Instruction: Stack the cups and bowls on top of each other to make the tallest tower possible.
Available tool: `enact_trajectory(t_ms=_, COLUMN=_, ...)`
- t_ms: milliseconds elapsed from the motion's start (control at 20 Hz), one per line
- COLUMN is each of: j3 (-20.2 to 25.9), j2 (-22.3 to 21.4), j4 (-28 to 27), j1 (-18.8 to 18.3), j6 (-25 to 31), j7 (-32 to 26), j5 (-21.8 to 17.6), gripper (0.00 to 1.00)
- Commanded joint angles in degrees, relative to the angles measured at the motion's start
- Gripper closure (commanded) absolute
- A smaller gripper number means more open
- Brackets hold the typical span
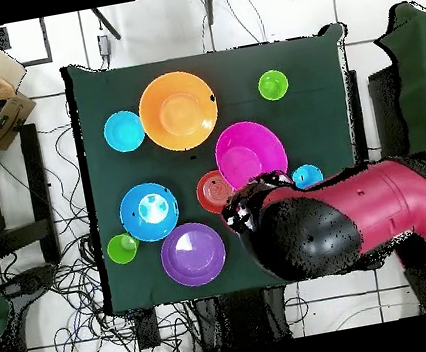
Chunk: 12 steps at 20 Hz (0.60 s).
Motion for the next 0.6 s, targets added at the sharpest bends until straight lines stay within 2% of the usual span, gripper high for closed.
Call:
enact_trajectory(t_ms=50, j3=4.8, j2=-0.1, j4=1.4, j1=1.9, j6=5.9, j7=-10.4, j5=-1.9, gripper=0.0)
enact_trajectory(t_ms=250, j3=0.2, j2=3.2, j4=1.6, j1=5.1, j6=2.8, j7=-8.8, j5=-6.8, gripper=0.0)
enact_trajectory(t_ms=450, j3=-6.6, j2=10.7, j4=3.1, j1=8.5, j6=-5.0, j7=-6.7, j5=-15.8, gripper=0.0)
enact_trajectory(t_ms=600, j3=-10.7, j2=16.4, j4=2.6, j1=10.1, j6=-8.9, j7=-5.7, j5=-21.5, gripper=0.0)
